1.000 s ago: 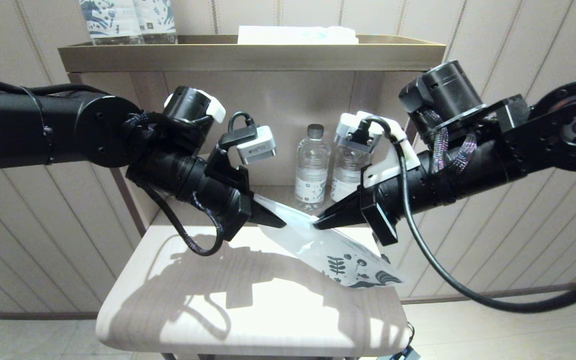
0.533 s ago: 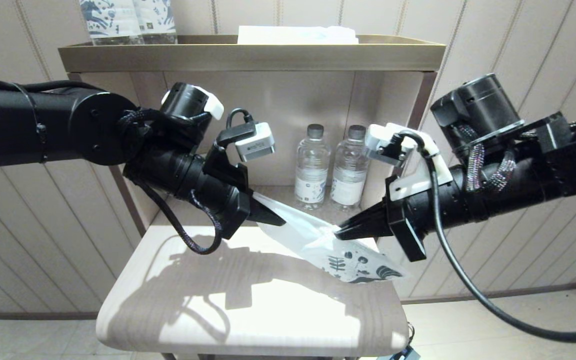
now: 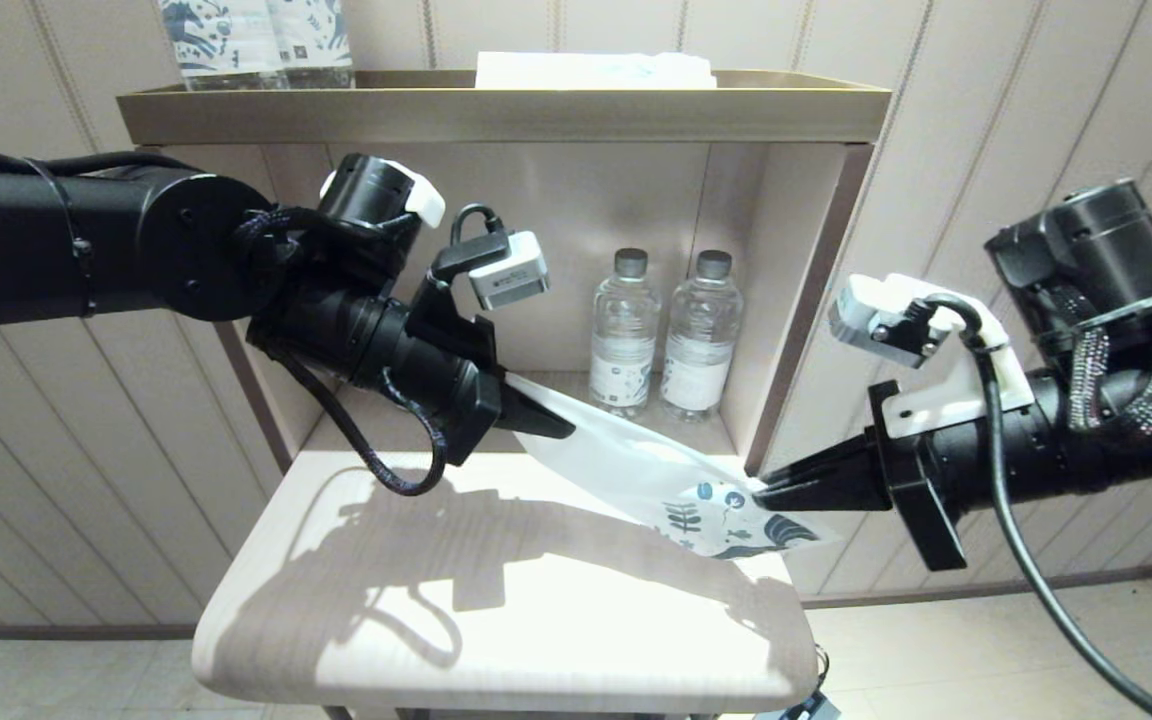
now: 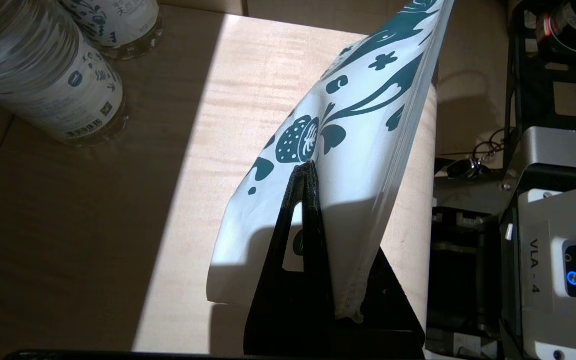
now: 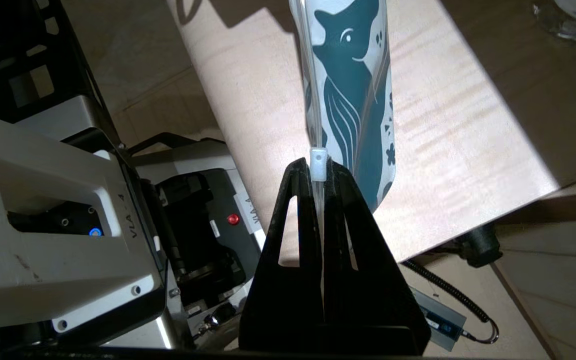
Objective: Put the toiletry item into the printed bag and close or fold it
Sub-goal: Close the strorage bag and place it on the desk
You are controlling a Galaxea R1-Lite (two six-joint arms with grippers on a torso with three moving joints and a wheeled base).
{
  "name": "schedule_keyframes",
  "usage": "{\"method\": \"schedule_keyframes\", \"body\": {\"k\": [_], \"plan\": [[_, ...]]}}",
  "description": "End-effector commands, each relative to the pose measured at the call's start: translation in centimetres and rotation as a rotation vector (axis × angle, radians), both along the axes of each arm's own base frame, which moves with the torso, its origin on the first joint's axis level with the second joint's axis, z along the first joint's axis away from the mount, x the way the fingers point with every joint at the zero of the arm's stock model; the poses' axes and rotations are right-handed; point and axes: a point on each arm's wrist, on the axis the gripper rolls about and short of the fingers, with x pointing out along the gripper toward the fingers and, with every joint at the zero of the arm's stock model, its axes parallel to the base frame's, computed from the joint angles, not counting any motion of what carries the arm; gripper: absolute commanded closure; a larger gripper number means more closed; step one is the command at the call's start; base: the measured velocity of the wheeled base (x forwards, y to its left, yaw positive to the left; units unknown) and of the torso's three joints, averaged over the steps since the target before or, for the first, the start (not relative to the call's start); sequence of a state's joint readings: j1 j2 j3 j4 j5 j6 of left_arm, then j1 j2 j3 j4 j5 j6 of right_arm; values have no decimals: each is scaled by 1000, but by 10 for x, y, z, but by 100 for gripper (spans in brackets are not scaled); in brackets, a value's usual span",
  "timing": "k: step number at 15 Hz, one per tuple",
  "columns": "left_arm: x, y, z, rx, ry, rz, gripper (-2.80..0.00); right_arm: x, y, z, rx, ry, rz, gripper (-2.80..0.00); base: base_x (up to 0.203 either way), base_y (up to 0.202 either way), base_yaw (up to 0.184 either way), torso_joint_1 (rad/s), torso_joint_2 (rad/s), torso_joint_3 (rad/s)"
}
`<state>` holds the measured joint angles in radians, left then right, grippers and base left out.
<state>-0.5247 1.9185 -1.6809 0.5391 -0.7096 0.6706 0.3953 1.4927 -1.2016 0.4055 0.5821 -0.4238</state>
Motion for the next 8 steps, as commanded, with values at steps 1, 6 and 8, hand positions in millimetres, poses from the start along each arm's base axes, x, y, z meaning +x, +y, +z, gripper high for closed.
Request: {"method": "schedule_keyframes", "body": {"k": [1,6,8], "plan": [[2,-1,-3,3,5,-5,0,-12,-9,-1,2,-2,-13,0,0,0,0,0,0,0],[3,0,-2,1,4,1,0,-21,-22,-10,-7,6,-50,0,0,0,0,0,0,0],[4,0,-2,1,4,1,0,-21,-22,-10,-3,-1,-47,0,0,0,0,0,0,0]]}}
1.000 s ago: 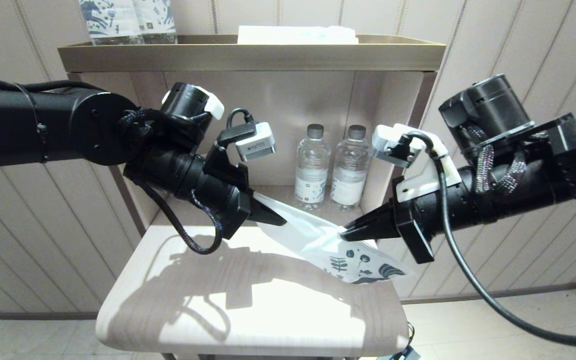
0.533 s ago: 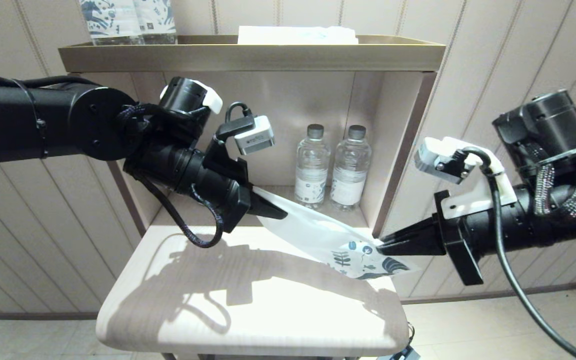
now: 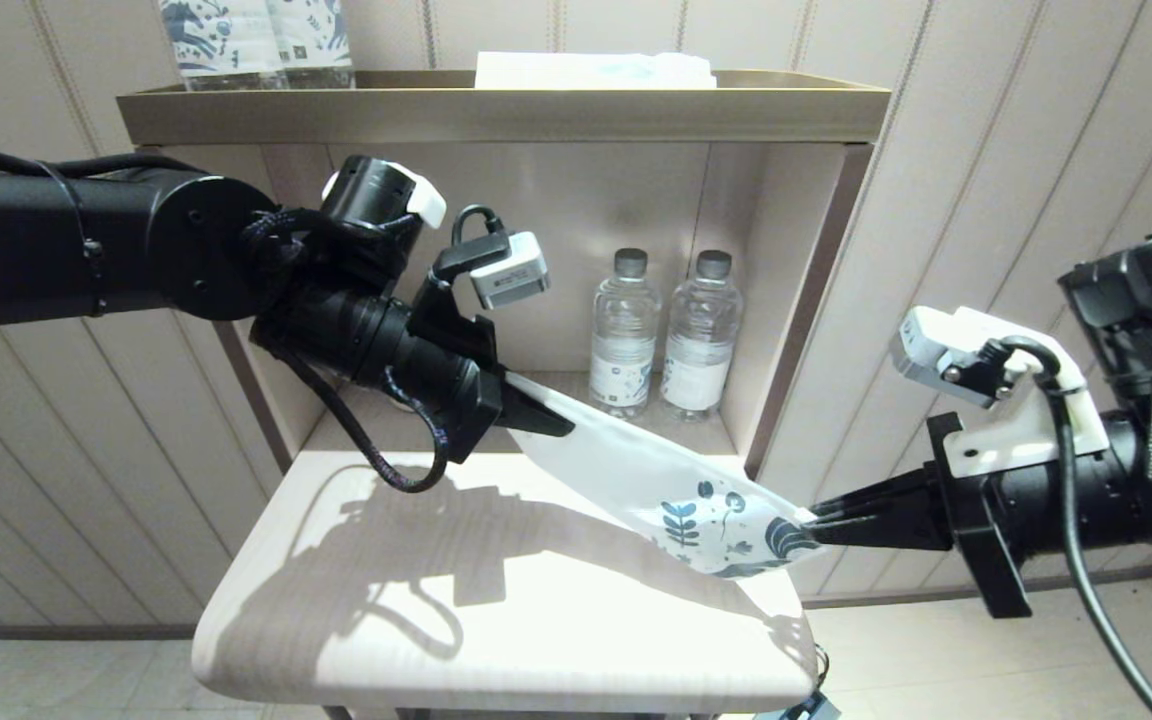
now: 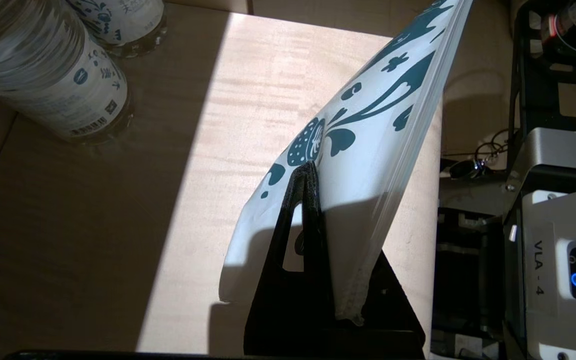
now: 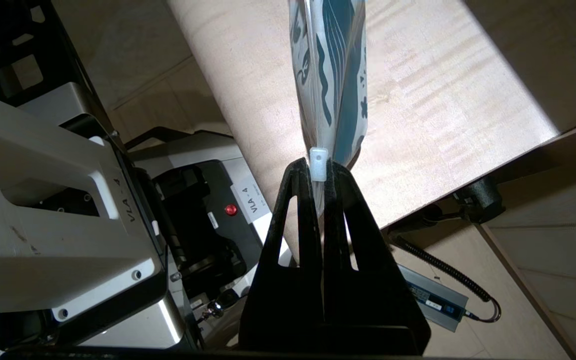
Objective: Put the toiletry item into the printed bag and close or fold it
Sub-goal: Close the strorage bag and place it on the desk
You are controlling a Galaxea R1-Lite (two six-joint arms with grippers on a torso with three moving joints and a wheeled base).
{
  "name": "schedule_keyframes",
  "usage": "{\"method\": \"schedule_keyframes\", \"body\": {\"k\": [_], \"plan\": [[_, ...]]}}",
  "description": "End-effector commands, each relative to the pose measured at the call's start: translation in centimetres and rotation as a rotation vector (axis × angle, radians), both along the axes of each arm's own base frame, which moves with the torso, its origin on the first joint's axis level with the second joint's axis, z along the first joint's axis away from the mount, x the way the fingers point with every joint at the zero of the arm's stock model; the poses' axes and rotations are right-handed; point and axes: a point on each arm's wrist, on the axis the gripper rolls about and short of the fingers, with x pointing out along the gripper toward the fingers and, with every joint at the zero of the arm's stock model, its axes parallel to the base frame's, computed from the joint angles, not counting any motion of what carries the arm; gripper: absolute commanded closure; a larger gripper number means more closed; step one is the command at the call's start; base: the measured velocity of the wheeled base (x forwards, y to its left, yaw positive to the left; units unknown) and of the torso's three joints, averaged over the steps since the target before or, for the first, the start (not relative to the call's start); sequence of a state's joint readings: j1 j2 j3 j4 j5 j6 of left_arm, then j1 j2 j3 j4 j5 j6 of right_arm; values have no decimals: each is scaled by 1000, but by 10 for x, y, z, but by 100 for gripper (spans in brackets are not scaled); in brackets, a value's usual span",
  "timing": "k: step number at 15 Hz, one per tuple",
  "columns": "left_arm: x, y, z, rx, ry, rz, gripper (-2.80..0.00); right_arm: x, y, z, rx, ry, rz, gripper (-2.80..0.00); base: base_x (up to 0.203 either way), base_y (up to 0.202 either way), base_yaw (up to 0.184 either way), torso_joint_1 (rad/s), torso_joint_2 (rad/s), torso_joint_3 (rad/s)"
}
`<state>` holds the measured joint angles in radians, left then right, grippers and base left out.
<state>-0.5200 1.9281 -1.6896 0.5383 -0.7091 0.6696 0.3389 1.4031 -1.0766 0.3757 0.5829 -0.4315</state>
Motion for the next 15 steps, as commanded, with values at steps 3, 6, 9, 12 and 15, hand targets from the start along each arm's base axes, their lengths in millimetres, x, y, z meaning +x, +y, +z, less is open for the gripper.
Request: {"method": "schedule_keyframes", "body": {"k": [3,6,9,12,15], "plan": [[0,-1,-2,2,6,-6,0,2,3,-1,5,-11,12,0,0,0,0,0,0,0],[0,0,-2,3,6,-6,0,5,5,-3,6,-13,14,0,0,0,0,0,0,0],[0,-1,-4,5,10,-6,0,8,6,-4,14,-19,11,0,0,0,0,0,0,0],[0,0,-4,7,12,-7,0,9,5,-5,21,-43,10,-280,0,0,0,0,0,0],[0,0,-4,7,10,-7,0,13,8,-3,34,-74,13,0,0,0,0,0,0,0]]}}
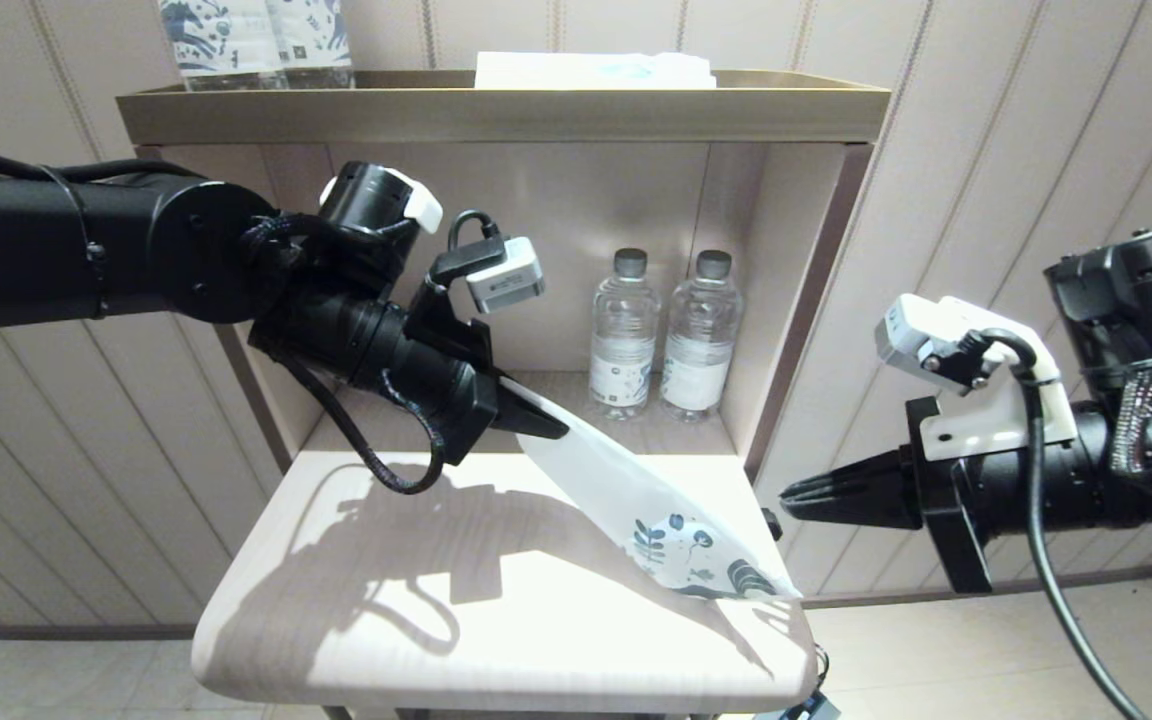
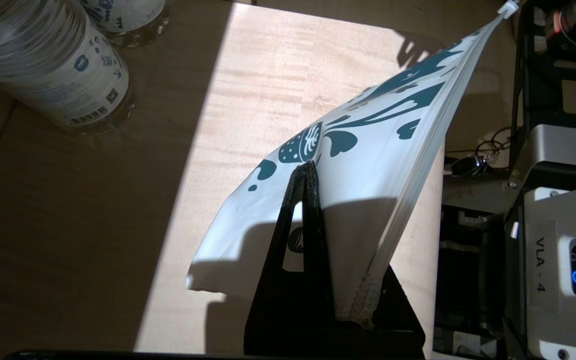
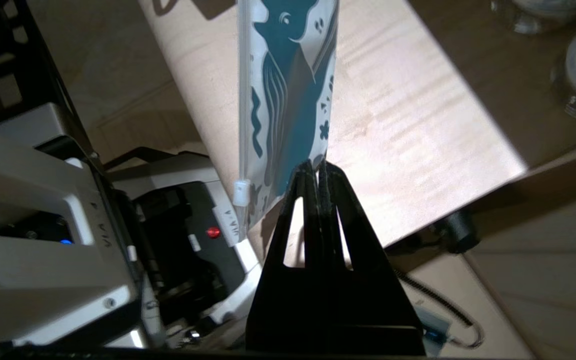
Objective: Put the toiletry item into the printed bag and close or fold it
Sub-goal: Close the strorage bag and place it on the desk
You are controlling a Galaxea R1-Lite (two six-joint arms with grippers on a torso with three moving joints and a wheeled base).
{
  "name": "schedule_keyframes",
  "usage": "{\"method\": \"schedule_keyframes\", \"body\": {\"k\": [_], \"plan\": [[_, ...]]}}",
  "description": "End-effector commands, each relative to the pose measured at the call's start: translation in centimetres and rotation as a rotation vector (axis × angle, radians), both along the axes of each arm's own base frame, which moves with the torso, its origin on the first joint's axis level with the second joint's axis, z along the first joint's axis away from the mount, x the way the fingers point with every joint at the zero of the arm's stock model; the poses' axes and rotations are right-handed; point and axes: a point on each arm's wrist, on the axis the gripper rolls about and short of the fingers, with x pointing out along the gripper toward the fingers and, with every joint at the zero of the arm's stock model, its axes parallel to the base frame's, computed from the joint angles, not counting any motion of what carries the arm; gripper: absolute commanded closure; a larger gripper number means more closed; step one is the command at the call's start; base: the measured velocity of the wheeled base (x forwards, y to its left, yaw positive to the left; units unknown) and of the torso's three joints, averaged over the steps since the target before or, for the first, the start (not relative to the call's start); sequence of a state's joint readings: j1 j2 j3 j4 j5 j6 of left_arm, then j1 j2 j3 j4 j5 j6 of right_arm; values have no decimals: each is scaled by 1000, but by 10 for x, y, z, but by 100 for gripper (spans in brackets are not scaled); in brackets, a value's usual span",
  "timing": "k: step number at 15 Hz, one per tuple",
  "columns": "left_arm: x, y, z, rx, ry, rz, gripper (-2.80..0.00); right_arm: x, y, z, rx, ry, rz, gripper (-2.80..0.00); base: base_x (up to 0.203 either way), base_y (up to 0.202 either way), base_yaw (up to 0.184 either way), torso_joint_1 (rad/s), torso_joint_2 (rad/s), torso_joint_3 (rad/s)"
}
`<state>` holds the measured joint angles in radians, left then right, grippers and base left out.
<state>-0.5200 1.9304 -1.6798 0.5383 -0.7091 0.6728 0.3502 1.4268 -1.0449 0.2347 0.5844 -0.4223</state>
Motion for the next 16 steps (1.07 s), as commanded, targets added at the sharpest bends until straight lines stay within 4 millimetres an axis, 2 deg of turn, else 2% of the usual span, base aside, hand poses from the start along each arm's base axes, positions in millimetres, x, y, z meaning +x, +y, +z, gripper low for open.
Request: {"method": "schedule_keyframes", "body": {"k": [1,4,7,10,13,15,16], "plan": [[0,0,-1,0,2,-5,0,5,1,1,3,-12,1,0,0,0,0,0,0,0],[11,0,-5,2,14,23,0,4,-1,13,20,-49,-10,0,0,0,0,0,0,0],[39,-5,-6,-27,66,114,0,0,-4,15,28,-45,-25,0,0,0,0,0,0,0],[70,2,-13,-29,64,267,0,-4,-5,14,26,-44,-27,0,0,0,0,0,0,0],[81,11,-22,4,72,371,0,-4,-4,10,22,-31,-22,0,0,0,0,0,0,0],[83,25,-26,12,92,399,0,-5,-4,9,23,-27,-18,0,0,0,0,0,0,0],[82,31,-27,14,99,409,-280,-4,-4,9,23,-29,-18,0,0,0,0,0,0,0]]}}
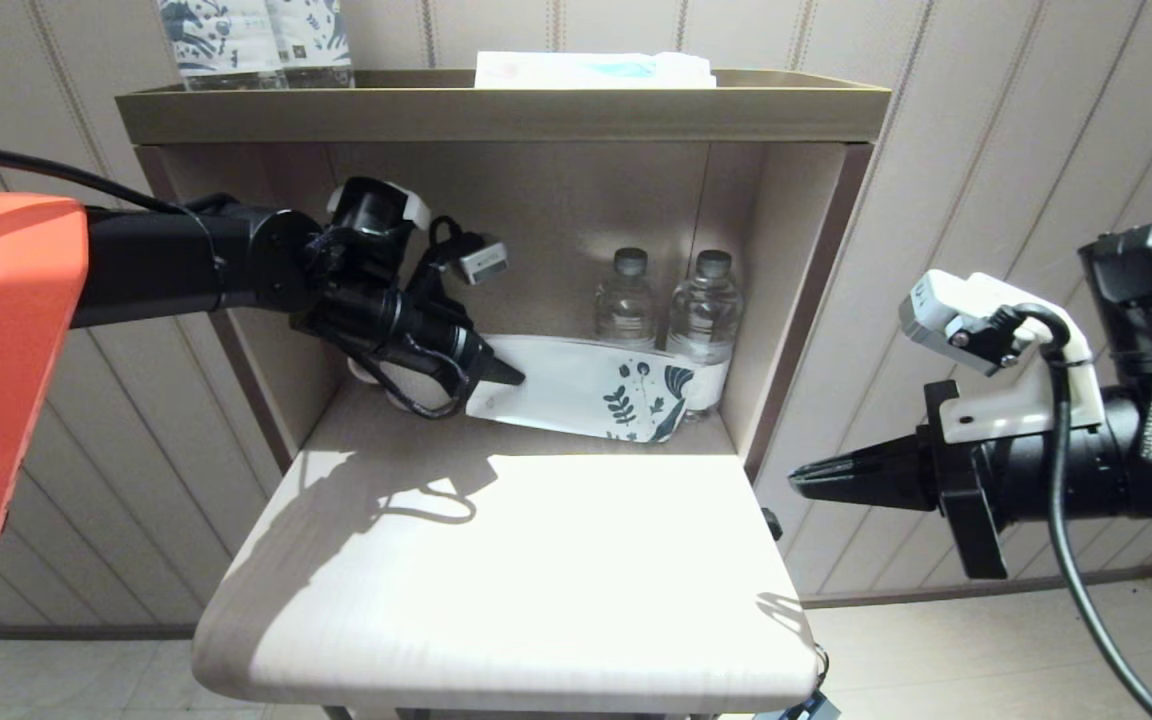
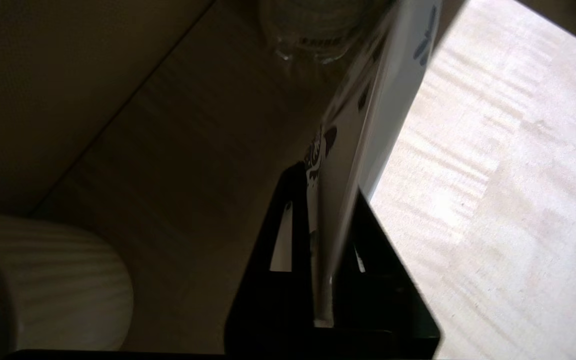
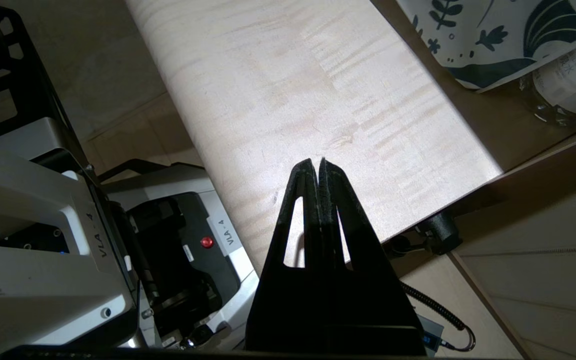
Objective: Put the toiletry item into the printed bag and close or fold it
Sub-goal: Close the strorage bag and place it on the desk
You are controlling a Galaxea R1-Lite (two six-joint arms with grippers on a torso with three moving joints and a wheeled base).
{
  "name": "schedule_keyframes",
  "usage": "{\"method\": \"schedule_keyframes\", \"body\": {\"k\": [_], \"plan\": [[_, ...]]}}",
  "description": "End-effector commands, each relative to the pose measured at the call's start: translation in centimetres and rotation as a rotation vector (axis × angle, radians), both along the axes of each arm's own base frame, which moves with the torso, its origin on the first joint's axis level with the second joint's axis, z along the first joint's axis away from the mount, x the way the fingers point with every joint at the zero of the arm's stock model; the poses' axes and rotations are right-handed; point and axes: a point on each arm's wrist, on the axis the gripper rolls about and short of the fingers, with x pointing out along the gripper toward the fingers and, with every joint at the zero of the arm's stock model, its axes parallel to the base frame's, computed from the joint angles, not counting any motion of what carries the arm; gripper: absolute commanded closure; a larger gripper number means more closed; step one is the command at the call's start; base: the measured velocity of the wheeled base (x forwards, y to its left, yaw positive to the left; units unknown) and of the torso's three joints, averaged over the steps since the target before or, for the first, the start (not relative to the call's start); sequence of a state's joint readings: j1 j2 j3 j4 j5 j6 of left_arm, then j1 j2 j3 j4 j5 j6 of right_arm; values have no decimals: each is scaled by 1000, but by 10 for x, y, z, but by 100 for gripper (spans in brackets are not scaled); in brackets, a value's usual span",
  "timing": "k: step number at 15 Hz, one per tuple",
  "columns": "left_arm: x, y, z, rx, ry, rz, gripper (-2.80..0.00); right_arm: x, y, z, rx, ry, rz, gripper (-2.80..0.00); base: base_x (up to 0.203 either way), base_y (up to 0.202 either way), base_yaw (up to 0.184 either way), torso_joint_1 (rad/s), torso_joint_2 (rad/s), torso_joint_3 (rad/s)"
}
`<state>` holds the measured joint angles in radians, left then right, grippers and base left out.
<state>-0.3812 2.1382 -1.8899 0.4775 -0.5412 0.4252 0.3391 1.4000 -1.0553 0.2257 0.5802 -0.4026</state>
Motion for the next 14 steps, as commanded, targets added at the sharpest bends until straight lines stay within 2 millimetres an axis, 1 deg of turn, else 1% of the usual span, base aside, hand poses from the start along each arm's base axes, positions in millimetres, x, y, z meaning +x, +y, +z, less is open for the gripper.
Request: {"method": "schedule_keyframes", "body": {"k": [1,2,3,4,7,10,12,14], "plan": [[-3,9,1,-1,10,9,-280,0,1,-1,-1,4,8,0,0,0,0,0,0,0],[-7,11,3,-3,15,5,-280,0,1,-3,-2,8,9,0,0,0,0,0,0,0],[-14,14,6,3,20,1,-280,0,2,-4,-2,11,13,0,0,0,0,0,0,0],[-24,17,4,12,35,-6,-280,-1,2,-7,-6,18,16,0,0,0,0,0,0,0],[-63,31,13,-4,3,-57,-280,-4,1,-12,-12,38,17,0,0,0,0,0,0,0],[-101,46,28,-31,-67,-77,-280,-9,-1,-11,-7,30,17,0,0,0,0,0,0,0],[-128,61,38,-43,-102,-61,-280,-16,-4,-9,-1,18,16,0,0,0,0,0,0,0],[-153,78,38,-38,-106,-22,-280,-23,-7,-4,7,1,8,0,0,0,0,0,0,0]]}}
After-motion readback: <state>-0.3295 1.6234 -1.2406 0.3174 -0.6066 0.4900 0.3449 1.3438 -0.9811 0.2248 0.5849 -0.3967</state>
